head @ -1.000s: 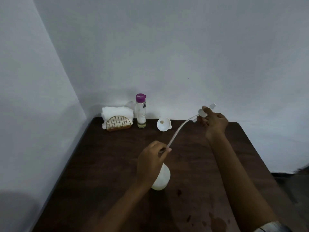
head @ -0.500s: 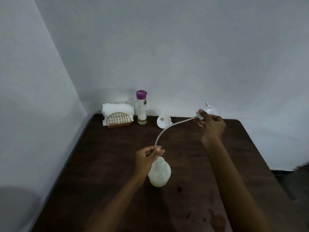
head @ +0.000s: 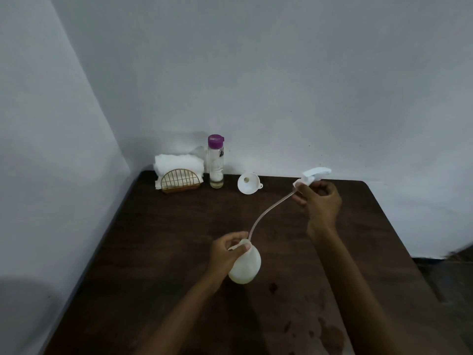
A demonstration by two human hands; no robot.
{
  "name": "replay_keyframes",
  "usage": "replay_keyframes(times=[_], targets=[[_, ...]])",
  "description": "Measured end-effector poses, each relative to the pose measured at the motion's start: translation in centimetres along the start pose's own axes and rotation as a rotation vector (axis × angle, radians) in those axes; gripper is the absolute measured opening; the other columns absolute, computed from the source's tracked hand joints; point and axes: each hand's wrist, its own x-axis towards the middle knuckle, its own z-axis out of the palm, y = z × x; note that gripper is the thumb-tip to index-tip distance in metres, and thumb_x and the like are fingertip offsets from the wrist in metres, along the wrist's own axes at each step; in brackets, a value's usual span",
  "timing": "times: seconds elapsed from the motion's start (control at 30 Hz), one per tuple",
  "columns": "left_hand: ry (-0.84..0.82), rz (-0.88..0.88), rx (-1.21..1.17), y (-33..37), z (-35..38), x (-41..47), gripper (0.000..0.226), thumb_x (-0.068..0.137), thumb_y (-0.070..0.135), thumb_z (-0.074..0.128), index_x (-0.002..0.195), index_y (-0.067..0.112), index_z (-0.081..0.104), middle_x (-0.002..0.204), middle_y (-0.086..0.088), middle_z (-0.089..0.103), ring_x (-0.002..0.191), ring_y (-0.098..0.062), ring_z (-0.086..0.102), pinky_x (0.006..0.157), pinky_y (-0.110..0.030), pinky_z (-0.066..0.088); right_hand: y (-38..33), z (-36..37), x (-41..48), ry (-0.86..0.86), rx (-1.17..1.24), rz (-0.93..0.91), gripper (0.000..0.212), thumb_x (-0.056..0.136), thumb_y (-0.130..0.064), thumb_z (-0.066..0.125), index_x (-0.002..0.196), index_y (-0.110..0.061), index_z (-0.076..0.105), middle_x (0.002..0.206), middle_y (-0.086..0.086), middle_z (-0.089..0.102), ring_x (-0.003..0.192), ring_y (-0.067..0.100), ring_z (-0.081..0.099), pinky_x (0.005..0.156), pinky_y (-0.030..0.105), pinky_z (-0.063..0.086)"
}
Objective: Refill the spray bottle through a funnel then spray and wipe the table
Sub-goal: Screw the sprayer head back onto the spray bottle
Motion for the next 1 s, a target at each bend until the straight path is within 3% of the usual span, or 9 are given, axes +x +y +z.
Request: replay_keyframes(times=[0.13,0.33,0.57,0.77,0.83,1.0], targets=[[0.001,-0.020,0.005,-0.1,-0.4,0.4,0.029,0.077,0.008,0.071,0.105,0.015,0.066,0.108,-0.002,0.068,0.102,-0.013,0.063,0.092,-0.032,0.051,0.9,-0.1,-1.1,-0.053,-0.074,0.019,0.029,0.073,0.004,0.073,0.095,0.000,0.055,0.096,0.019,0.064,0.083,0.023,0.066,0.056,0.020,0.056],[0.016,-0.027,0.000,-0.5,-0.5,0.5,0.028,0.076,0.012,0.073,0.102,0.020,0.066,0.107,-0.001,0.069,0.102,-0.013,0.063,0.092,-0.035,0.051,2.5,-0.4,-2.4,-0.189,-0.165,0.077,0.034,0.072,0.000,0.074,0.102,-0.001,0.057,0.102,0.014,0.065,0.090,0.023,0.067,0.062,0.025,0.059],[-0.036,-0.001,0.052,-0.3,-0.7,0.1,0.036,0.075,0.010,0.073,0.109,0.017,0.063,0.105,0.007,0.063,0.096,-0.002,0.058,0.078,-0.016,0.048,3.5,-0.6,-3.1,-0.348,-0.252,0.067,0.026,0.075,-0.001,0.072,0.092,-0.015,0.058,0.098,0.005,0.067,0.085,0.016,0.067,0.060,0.021,0.056],[-0.046,0.012,0.140,-0.7,-0.8,0.3,0.042,0.073,0.009,0.074,0.112,0.017,0.062,0.112,0.003,0.063,0.105,-0.011,0.057,0.087,-0.026,0.049,4.1,-0.6,-3.2,-0.456,-0.389,-0.022,0.027,0.073,-0.007,0.075,0.092,-0.018,0.058,0.098,0.002,0.067,0.091,0.016,0.066,0.076,0.031,0.055],[-0.042,0.011,0.157,-0.7,-0.7,0.3,0.040,0.074,0.010,0.074,0.111,0.018,0.062,0.110,0.004,0.063,0.106,-0.012,0.058,0.089,-0.031,0.050,4.5,-0.5,-3.3,-0.517,-0.448,-0.064,0.028,0.073,-0.007,0.075,0.095,-0.014,0.059,0.100,0.002,0.067,0.094,0.014,0.065,0.080,0.028,0.054],[0.021,0.032,0.162,-1.0,-0.6,0.3,0.034,0.071,0.013,0.077,0.100,0.024,0.063,0.101,0.006,0.066,0.102,-0.013,0.061,0.089,-0.035,0.051,6.0,-0.5,-4.5,-0.651,-0.524,-0.109,0.024,0.073,-0.003,0.074,0.093,-0.003,0.061,0.093,0.007,0.068,0.087,0.014,0.065,0.074,0.022,0.054]])
